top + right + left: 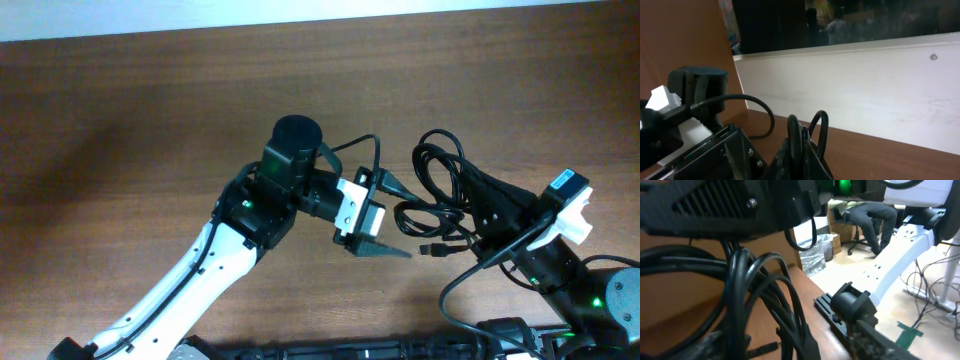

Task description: Untangle cables

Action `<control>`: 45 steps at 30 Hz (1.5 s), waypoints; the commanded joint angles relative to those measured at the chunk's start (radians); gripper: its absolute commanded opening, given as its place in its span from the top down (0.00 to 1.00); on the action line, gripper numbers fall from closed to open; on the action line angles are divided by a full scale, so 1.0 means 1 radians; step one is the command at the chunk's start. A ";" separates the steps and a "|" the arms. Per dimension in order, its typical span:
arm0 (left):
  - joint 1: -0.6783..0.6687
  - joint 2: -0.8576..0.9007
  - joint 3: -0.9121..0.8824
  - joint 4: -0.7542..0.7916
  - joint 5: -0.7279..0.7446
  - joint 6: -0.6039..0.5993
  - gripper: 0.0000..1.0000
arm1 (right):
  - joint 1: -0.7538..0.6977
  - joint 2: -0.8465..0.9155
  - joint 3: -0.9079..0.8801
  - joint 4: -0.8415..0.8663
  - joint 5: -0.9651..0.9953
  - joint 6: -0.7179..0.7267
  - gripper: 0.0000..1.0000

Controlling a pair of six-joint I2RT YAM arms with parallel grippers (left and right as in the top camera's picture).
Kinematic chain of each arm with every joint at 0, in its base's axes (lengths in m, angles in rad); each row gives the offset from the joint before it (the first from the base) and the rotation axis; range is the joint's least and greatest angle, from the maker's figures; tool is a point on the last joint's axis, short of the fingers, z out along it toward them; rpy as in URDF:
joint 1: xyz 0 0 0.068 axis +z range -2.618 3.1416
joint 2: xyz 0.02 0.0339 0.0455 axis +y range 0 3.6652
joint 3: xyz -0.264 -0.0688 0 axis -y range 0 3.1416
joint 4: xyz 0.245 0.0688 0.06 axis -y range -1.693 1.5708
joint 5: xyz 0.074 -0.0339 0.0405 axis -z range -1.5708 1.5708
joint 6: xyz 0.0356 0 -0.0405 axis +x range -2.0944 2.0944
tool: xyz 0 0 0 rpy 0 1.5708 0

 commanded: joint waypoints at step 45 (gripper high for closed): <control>0.172 -0.005 0.008 0.254 0.000 -0.391 1.00 | 0.000 -0.004 0.008 -0.067 0.138 0.044 0.96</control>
